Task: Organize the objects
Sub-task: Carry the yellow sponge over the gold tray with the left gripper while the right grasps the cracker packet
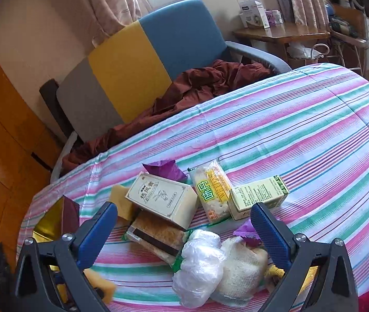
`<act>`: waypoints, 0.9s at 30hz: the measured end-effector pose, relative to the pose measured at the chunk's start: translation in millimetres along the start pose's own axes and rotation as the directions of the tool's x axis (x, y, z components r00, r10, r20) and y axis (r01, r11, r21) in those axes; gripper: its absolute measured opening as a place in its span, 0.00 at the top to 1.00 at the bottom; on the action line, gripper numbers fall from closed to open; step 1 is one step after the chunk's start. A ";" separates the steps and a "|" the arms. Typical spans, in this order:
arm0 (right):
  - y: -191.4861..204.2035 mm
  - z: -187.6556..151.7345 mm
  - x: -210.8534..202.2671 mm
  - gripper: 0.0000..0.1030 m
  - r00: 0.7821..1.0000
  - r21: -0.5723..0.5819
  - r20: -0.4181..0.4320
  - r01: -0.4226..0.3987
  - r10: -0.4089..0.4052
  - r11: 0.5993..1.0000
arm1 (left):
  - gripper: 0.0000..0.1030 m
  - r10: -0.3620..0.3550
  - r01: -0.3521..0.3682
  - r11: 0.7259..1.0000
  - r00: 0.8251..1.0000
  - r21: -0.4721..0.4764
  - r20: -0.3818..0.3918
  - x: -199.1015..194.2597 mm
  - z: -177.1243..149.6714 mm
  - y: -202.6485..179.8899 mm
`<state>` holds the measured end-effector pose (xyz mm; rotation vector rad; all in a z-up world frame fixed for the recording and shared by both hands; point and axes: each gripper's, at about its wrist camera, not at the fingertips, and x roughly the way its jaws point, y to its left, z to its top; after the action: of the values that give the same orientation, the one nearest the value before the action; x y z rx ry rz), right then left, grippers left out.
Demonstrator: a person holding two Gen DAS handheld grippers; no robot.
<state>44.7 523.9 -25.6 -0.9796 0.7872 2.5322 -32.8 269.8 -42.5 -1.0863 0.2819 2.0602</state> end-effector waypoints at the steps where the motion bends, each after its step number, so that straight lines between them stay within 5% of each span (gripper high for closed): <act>1: 1.7 -0.9 1.3 0.00 1.000 -0.012 -0.006 0.007 -0.007 1.000 | 0.37 -0.001 0.001 1.000 1.000 -0.008 0.011 -7.8 -2.3 1.6; 7: 44.1 -12.0 0.2 0.00 0.999 -0.208 0.004 -0.033 0.035 0.977 | 0.37 0.013 -0.009 0.997 0.999 -0.078 0.051 -42.2 -18.4 28.8; 13: 91.8 -43.3 44.7 0.08 0.983 -0.440 -0.181 -0.082 0.000 0.894 | 0.37 0.054 -0.039 0.984 0.995 -0.175 0.080 -72.6 -39.3 64.9; 22: 74.0 -42.3 120.5 0.11 0.928 -0.447 -0.342 -0.018 -0.152 0.894 | 0.36 0.150 -0.117 0.945 0.985 -0.305 0.085 -104.8 -76.1 115.5; 24: 73.4 -44.5 121.0 0.34 0.921 -0.449 -0.358 -0.023 -0.156 0.893 | 0.36 0.172 -0.135 0.932 0.982 -0.337 0.082 -108.5 -84.8 125.8; 27: 82.5 -54.8 115.4 0.52 0.918 -0.482 -0.366 -0.050 -0.150 0.875 | 0.36 0.192 -0.154 0.908 0.979 -0.389 0.061 -109.3 -96.6 139.6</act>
<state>-48.0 435.7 -107.8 -1.6869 0.1933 2.5678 -38.5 68.0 -37.7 -1.2186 -0.0854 2.3866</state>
